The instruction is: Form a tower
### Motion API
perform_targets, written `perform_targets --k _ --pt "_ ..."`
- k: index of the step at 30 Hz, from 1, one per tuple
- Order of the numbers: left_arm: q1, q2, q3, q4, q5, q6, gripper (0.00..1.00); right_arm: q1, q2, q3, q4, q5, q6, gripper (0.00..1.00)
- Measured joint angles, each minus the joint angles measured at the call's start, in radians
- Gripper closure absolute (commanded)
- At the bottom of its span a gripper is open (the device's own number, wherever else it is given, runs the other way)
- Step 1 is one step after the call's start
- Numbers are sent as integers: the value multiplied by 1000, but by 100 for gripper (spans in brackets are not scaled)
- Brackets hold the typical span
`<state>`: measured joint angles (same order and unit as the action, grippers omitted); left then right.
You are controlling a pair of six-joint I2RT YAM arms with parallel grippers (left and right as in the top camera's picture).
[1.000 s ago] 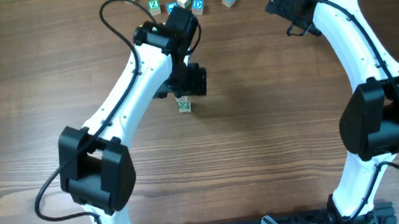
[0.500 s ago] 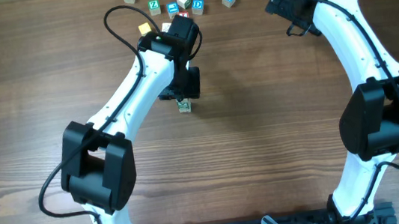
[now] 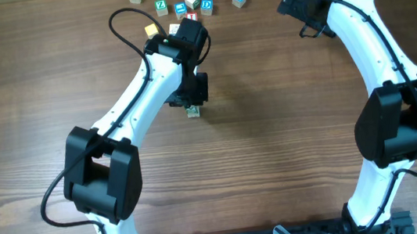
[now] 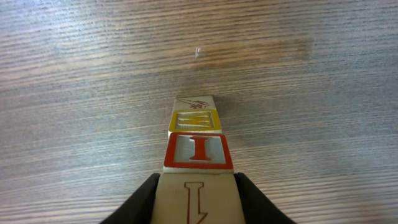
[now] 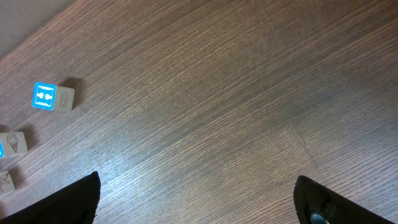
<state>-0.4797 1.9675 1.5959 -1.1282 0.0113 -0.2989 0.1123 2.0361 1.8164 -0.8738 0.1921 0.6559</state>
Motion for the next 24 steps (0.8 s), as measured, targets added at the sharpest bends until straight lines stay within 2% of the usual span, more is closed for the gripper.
perform_targets --k 1,4,5,6,10,13,19,24 --pt "0 0 0 0 -3 2 73 0 0 0 0 0 0 0" --pt "0 0 0 0 -3 2 66 0 0 0 0 0 0 0" --pt "0 0 0 0 -3 2 58 0 0 0 0 0 0 0" --pt "0 0 0 0 -3 2 56 0 0 0 0 0 0 0" --pt "0 0 0 -1 -4 2 21 0 0 0 0 0 0 0" --pt "0 0 0 -1 -7 2 8 0 0 0 0 0 0 0" --pt "2 0 2 -2 -6 2 2 0 0 0 0 0 0 0" --pt "51 6 185 -38 -6 2 0 0 0 0 0 0 0 0"
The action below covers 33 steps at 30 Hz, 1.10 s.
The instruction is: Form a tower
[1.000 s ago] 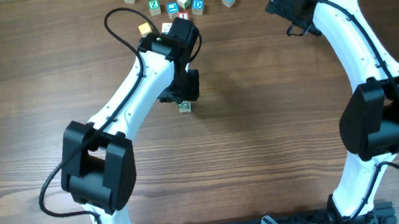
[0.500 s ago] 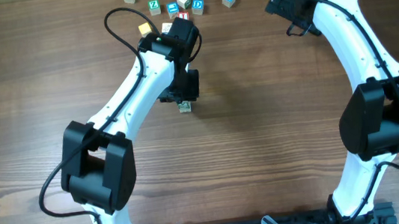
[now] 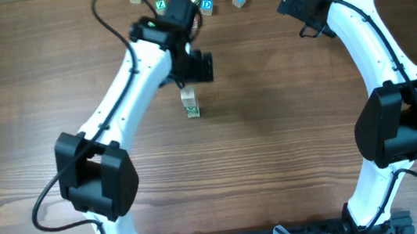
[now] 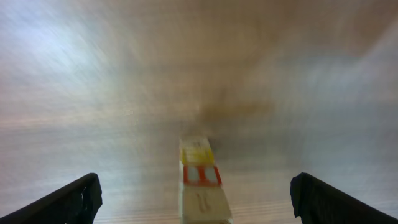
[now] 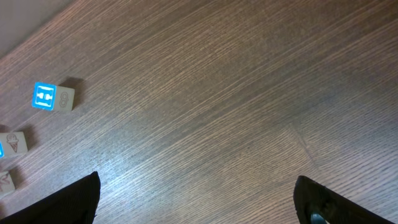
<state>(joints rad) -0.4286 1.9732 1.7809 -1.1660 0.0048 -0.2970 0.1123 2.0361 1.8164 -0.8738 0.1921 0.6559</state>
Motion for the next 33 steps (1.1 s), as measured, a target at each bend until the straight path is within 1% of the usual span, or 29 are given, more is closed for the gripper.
perform_targets --k 1,4,5,8,11,30,33 --pt "35 0 38 18 0 0 0 0 0 0 0 0 0 0" --pt "129 0 48 52 0 0 0 0 0 0 0 0 0 0" --pt "183 0 48 54 0 0 0 0 0 0 0 0 0 0" --pt "313 0 48 30 0 0 0 0 0 0 0 0 0 0" --pt "393 0 48 0 -1 0 0 0 0 0 0 0 0 1" --pt "404 0 48 0 0 0 0 0 0 0 0 0 0 0" --pt "404 -32 48 -1 0 0 0 0 0 0 0 0 0 0"
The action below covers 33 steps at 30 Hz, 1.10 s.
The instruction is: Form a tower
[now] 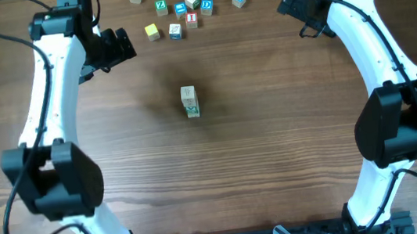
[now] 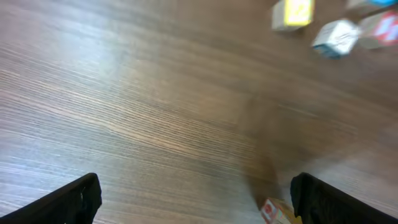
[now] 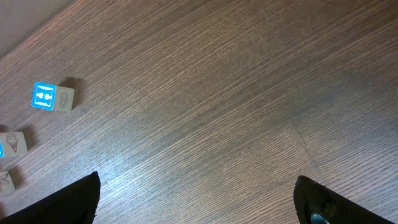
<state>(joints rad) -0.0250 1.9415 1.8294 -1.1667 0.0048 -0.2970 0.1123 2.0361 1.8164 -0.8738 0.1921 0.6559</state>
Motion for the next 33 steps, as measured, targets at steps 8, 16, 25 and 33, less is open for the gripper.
perform_targets --k 8,16,25,33 --pt "0 -418 3 -1 0 0 0 0 0 0 0 0 0 0" --pt "0 -816 8 -1 0 0 0 0 0 0 0 0 0 0" --pt "0 -907 -67 -63 0 0 0 0 0 0 0 0 0 0" --pt "0 -1161 -595 648 0 -1 0 0 0 0 0 0 0 0"
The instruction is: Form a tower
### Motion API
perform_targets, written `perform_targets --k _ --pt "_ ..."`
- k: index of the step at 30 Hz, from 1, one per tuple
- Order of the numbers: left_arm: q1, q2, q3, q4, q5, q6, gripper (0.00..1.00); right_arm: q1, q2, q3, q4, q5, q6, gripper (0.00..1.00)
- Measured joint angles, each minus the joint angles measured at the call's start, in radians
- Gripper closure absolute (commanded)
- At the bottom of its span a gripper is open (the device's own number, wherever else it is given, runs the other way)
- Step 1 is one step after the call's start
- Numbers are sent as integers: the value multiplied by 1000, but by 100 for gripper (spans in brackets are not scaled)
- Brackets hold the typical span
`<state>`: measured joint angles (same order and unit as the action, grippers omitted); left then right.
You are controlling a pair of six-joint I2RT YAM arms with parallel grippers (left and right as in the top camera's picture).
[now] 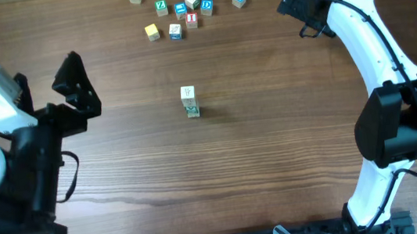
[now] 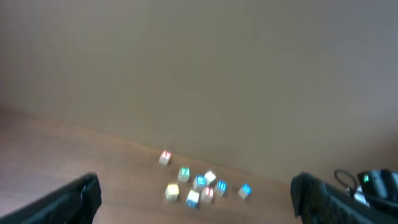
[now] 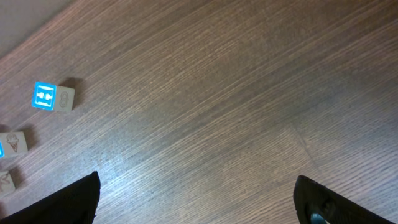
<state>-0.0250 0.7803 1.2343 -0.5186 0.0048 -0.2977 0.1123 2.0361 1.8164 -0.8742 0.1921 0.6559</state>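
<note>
The tower [image 1: 189, 102], a narrow upright stack of lettered wooden blocks, stands alone mid-table in the overhead view. My left gripper [image 1: 76, 89] is open and empty, raised high at the left, far from the stack. In the left wrist view the left gripper [image 2: 196, 208] points across the table at the wall, and the tower is out of view there. My right gripper [image 1: 296, 11] hovers at the back right. In its own view the right gripper [image 3: 196, 200] is open over bare wood.
Several loose blocks [image 1: 180, 10] lie scattered along the back edge, and show blurred as loose blocks [image 2: 200, 183] from the left wrist. A blue block, also seen as the blue block [image 3: 45, 98], lies nearest the right gripper. The left arm's base fills the left front.
My left arm has gone from the back left of the table to high at the left; its camera now faces the wall and loose blocks. The tower and right arm are unchanged.
My left gripper was shut on the top block of the tower. Then it was open and clear behind the stack, which stood by itself. Then it was at the back left, and now it is lifted at the left. The right arm never moved.
</note>
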Motion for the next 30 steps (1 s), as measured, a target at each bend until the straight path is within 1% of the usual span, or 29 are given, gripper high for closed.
perform_targets --k 1,3,6,11,16,17,20,23,26,27,28,30 --pt "0 -38 -73 74 0 0 0 0 0 0 0 0 0 0" --pt "0 -102 -190 169 0 0 0 0 0 0 0 0 0 0" --pt "0 -180 -335 266 0 0 0 0 0 0 0 0 0 0" --pt "0 -333 -510 362 0 0 0 0 0 0 0 0 0 0" --pt "0 -475 -672 507 0 0 0 0 0 0 0 0 0 0" --pt "0 -516 -750 519 0 0 0 0 0 0 0 0 0 0" --pt "0 -585 -884 541 0 0 0 0 0 0 1 0 0 0" --pt "0 -644 -967 557 0 0 0 0 0 0 0 0 0 0" --pt "0 -735 -1013 580 0 0 0 0 -1 0 0 0 0 0" --pt "0 -746 -1021 598 0 0 0 0 -1 0 1 0 0 0" --pt "0 -760 -1040 652 0 0 0 0 -1 0 0 0 0 0" --pt "0 -767 -1054 686 0 0 0 0 -1 0 0 0 0 0"
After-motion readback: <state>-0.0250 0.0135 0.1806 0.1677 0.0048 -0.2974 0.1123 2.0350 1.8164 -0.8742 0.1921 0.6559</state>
